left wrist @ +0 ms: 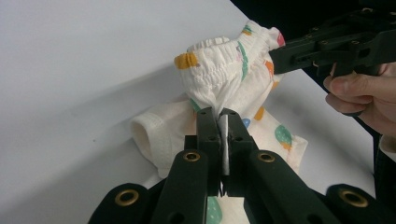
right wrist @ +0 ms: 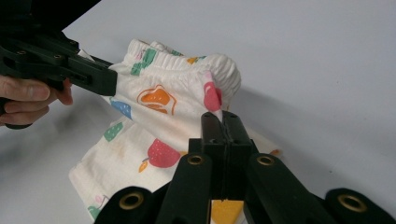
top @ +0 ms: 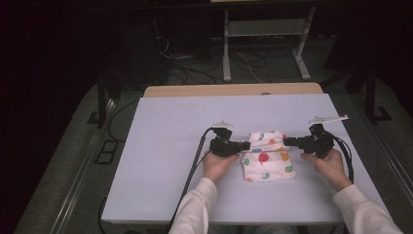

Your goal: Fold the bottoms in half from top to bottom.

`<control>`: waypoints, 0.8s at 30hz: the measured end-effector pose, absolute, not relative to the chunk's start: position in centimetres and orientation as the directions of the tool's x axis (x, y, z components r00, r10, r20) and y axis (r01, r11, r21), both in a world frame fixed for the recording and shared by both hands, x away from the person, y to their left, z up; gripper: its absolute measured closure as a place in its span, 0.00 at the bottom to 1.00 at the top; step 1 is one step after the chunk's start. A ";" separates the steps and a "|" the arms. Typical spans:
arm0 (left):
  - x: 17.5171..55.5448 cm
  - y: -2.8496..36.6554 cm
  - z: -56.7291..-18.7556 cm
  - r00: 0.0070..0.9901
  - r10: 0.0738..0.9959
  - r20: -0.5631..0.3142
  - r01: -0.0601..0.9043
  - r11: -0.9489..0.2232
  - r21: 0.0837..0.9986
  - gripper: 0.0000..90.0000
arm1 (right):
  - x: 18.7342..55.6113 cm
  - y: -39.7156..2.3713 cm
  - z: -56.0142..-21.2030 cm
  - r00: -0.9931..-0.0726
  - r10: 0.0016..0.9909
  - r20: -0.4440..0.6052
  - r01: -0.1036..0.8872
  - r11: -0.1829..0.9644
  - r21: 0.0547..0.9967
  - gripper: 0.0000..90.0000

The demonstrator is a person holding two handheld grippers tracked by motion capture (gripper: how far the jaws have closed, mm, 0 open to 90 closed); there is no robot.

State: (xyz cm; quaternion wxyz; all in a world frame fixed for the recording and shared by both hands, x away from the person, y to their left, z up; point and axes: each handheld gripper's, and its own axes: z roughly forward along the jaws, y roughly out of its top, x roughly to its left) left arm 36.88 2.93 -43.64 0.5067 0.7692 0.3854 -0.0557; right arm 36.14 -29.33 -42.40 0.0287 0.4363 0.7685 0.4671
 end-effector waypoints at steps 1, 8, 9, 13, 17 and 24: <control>36.7 3.0 -43.7 0.699 0.535 -0.474 0.646 -0.191 0.739 0.97 | 36.1 -29.3 -42.4 -0.619 0.696 0.363 0.644 0.185 0.742 0.99; 36.0 3.1 -44.5 0.700 0.531 -0.477 0.648 -0.194 0.736 0.97 | 35.4 -29.2 -42.8 -0.630 0.688 0.360 0.649 0.212 0.730 0.99; 35.9 3.0 -44.5 0.702 0.529 -0.476 0.647 -0.197 0.736 0.97 | 35.2 -29.2 -42.8 -0.629 0.690 0.360 0.652 0.215 0.727 0.99; 35.6 2.8 -44.7 0.709 0.520 -0.476 0.643 -0.202 0.738 0.97 | 35.0 -29.4 -43.0 -0.627 0.693 0.356 0.659 0.227 0.717 0.99; 35.4 2.6 -44.8 0.716 0.515 -0.472 0.640 -0.212 0.739 0.97 | 35.1 -29.5 -43.2 -0.623 0.697 0.354 0.662 0.229 0.713 0.99; 35.3 2.3 -45.3 0.721 0.516 -0.463 0.639 -0.235 0.732 0.97 | 35.0 -29.5 -43.5 -0.619 0.702 0.352 0.673 0.242 0.699 0.98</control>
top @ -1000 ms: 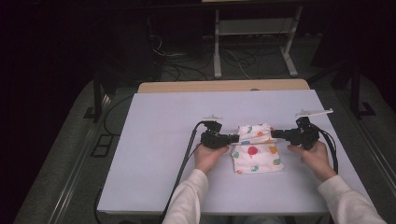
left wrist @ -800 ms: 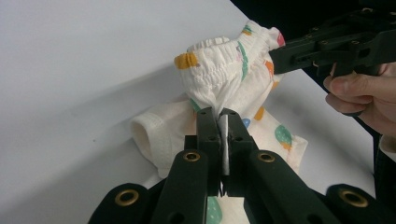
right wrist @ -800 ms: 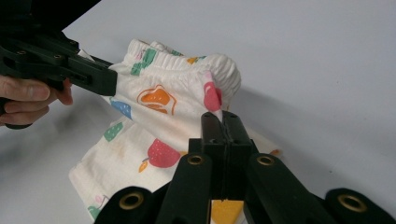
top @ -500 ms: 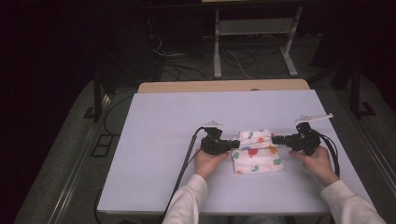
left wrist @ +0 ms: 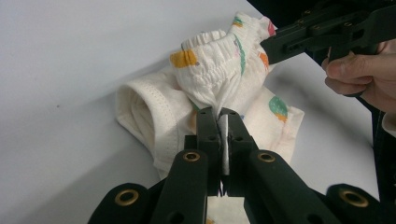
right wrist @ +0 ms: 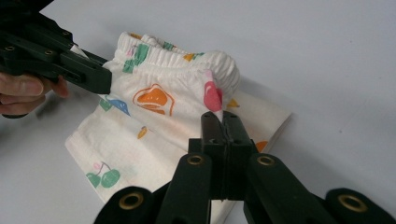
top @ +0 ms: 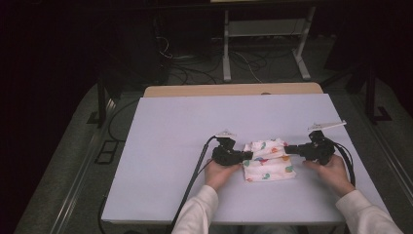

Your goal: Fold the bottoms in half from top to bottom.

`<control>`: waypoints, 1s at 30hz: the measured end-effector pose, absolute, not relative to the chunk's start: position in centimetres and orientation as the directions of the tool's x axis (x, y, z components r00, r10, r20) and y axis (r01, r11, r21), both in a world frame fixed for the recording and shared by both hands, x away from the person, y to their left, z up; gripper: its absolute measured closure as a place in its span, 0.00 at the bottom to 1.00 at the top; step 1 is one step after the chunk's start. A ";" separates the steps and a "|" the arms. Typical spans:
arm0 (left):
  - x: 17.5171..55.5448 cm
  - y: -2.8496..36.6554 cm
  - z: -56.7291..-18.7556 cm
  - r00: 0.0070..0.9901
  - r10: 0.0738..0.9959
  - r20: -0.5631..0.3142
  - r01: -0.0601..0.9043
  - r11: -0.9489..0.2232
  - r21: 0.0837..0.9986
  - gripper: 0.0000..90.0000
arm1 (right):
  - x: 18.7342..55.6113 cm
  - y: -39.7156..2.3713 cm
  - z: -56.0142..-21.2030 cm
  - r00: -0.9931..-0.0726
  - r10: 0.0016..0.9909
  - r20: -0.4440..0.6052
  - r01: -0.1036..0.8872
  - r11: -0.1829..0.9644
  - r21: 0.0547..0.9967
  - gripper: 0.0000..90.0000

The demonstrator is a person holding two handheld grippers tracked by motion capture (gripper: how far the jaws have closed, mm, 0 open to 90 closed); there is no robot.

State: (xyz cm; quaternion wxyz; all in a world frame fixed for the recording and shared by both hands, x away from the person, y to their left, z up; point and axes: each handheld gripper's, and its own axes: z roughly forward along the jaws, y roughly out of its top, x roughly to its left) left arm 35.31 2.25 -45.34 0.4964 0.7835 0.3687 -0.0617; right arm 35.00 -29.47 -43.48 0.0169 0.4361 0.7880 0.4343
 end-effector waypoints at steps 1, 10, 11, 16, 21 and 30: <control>35.3 2.2 -45.4 0.721 0.517 -0.461 0.638 -0.237 0.732 0.97 | 35.0 -29.5 -43.5 -0.619 0.701 0.354 0.675 0.243 0.697 0.98; 35.1 1.7 -45.8 0.733 0.520 -0.439 0.628 -0.267 0.731 0.97 | 34.5 -29.4 -43.6 -0.636 0.688 0.349 0.657 0.246 0.712 0.76; 35.1 1.7 -45.8 0.733 0.520 -0.439 0.628 -0.267 0.731 0.97 | 34.5 -29.4 -43.5 -0.635 0.689 0.349 0.655 0.242 0.716 0.74; 34.9 1.6 -46.1 0.731 0.524 -0.438 0.628 -0.264 0.732 0.96 | 34.9 -29.0 -42.6 -0.636 0.691 0.344 0.644 0.229 0.730 0.64; 34.9 1.6 -46.1 0.736 0.525 -0.428 0.620 -0.269 0.737 0.96 | 35.8 -28.3 -41.7 -0.636 0.681 0.362 0.637 0.199 0.745 0.64; 34.7 1.5 -46.2 0.743 0.526 -0.414 0.607 -0.268 0.748 0.96 | 38.1 -26.0 -40.4 -0.639 0.680 0.359 0.642 0.215 0.736 0.99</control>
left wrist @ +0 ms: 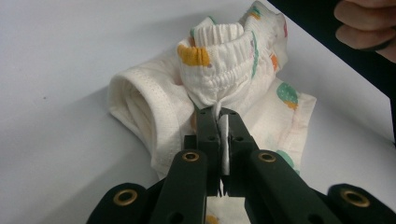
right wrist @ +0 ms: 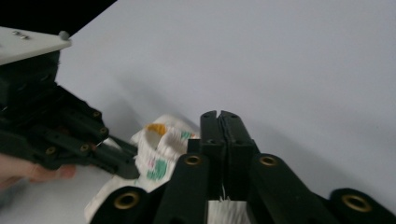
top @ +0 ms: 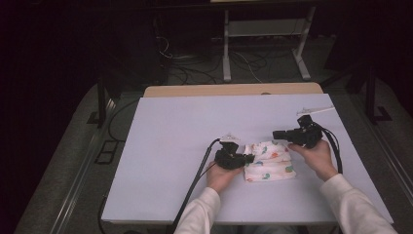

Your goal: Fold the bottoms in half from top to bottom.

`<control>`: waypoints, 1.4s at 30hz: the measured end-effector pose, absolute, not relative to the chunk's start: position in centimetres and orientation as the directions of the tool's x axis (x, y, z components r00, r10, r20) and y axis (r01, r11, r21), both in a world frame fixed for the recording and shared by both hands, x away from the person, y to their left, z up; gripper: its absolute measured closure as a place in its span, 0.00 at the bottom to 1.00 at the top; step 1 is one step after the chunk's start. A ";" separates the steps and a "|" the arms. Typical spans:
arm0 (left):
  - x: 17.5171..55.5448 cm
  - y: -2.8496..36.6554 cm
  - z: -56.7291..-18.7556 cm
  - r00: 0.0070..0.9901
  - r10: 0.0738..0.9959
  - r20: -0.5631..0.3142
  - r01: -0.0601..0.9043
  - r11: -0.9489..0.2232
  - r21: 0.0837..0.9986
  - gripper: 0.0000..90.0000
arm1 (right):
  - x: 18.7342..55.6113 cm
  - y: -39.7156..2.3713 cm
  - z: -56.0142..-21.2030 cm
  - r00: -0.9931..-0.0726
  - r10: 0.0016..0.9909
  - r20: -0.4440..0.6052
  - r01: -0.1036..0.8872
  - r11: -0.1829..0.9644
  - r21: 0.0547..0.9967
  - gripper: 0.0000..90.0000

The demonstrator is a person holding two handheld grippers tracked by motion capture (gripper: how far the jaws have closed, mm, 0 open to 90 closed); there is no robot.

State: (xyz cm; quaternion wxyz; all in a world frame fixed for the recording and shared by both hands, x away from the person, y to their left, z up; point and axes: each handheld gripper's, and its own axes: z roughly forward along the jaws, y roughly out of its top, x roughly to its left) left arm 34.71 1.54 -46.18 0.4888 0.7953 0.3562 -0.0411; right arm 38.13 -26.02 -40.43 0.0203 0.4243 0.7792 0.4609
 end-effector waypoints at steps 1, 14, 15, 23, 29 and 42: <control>34.7 1.5 -46.2 0.744 0.526 -0.412 0.606 -0.270 0.749 0.96 | 38.5 -25.7 -40.4 -0.636 0.684 0.357 0.646 0.218 0.732 0.99; 34.7 1.4 -46.2 0.752 0.524 -0.399 0.594 -0.277 0.755 0.96 | 42.5 -21.9 -41.2 -0.595 0.723 0.350 0.734 0.312 0.604 0.99; 34.6 1.4 -46.2 0.753 0.524 -0.398 0.593 -0.278 0.755 0.96 | 42.7 -21.8 -41.4 -0.592 0.725 0.352 0.741 0.317 0.592 0.99; 34.6 1.5 -46.2 0.756 0.497 -0.426 0.599 -0.262 0.756 0.88 | 43.1 -21.8 -42.5 -0.560 0.737 0.378 0.788 0.335 0.516 0.99; 34.5 1.4 -46.2 0.763 0.487 -0.424 0.592 -0.266 0.760 0.78 | 43.1 -21.7 -43.1 -0.550 0.730 0.407 0.811 0.350 0.468 0.99; 34.2 3.3 -45.3 0.740 0.510 -0.437 0.590 -0.182 0.787 0.46 | 41.8 -22.5 -43.1 -0.548 0.693 0.468 0.827 0.364 0.428 0.99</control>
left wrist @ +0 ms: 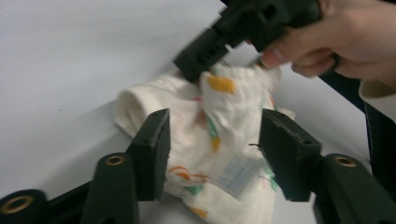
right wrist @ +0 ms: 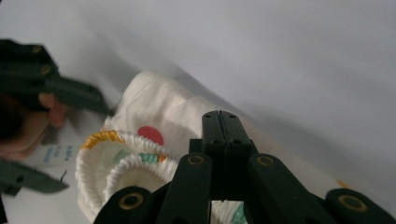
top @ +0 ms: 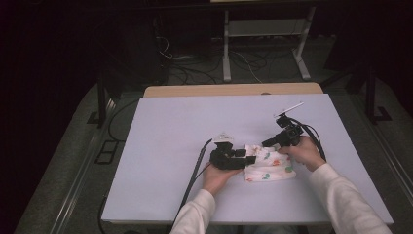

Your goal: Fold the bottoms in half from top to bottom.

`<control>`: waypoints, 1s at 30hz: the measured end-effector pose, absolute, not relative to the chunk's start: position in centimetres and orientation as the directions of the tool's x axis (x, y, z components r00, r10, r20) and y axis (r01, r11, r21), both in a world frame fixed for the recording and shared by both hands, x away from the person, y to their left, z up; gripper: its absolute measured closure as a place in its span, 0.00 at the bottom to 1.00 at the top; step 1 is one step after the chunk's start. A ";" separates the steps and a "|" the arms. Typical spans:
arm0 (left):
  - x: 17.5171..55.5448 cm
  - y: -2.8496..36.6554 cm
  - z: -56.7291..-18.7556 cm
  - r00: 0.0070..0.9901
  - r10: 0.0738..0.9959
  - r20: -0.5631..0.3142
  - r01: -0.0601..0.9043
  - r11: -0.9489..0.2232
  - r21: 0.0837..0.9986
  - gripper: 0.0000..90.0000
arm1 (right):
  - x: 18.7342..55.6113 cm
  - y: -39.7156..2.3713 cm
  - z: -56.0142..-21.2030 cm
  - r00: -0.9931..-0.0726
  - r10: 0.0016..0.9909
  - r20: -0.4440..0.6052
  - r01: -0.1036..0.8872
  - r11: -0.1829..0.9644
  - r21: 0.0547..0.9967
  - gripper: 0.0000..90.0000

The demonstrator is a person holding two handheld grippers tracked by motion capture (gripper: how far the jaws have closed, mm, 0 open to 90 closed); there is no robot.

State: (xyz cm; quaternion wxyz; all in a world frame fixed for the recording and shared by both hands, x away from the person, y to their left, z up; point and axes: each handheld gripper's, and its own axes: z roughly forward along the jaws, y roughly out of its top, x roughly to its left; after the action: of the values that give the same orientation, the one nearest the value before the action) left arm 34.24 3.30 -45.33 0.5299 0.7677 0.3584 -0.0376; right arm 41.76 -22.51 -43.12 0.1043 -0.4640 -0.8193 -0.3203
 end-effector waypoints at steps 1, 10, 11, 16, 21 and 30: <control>34.3 3.4 -45.3 0.733 0.522 -0.437 0.593 -0.174 0.787 0.44 | 41.6 -22.6 -43.1 -0.549 0.692 0.469 0.826 0.362 0.432 0.99; 34.7 3.9 -45.2 0.687 0.567 -0.454 0.618 -0.126 0.776 0.27 | 39.8 -23.6 -42.4 -0.572 0.663 0.482 0.804 0.340 0.487 0.99; 34.8 4.0 -45.2 0.681 0.571 -0.458 0.623 -0.124 0.772 0.26 | 39.5 -23.7 -42.3 -0.575 0.660 0.484 0.802 0.339 0.491 0.99; 34.9 4.2 -45.1 0.664 0.589 -0.461 0.630 -0.109 0.769 0.23 | 37.9 -23.9 -41.5 -0.607 0.631 0.483 0.781 0.360 0.510 0.99; 35.2 4.2 -45.0 0.651 0.605 -0.459 0.639 -0.110 0.762 0.20 | 36.1 -24.3 -41.4 -0.620 0.614 0.488 0.771 0.362 0.525 0.99; 35.6 3.8 -44.8 0.634 0.624 -0.457 0.654 -0.118 0.747 0.15 | 33.9 -24.7 -41.8 -0.646 0.582 0.494 0.753 0.378 0.540 0.99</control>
State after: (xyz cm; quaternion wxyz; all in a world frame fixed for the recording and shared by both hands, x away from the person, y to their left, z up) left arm 35.60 3.83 -44.84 0.5081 0.7476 0.4275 -0.0149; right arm 33.86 -24.75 -41.81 0.1113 -0.4057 -0.8224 -0.3829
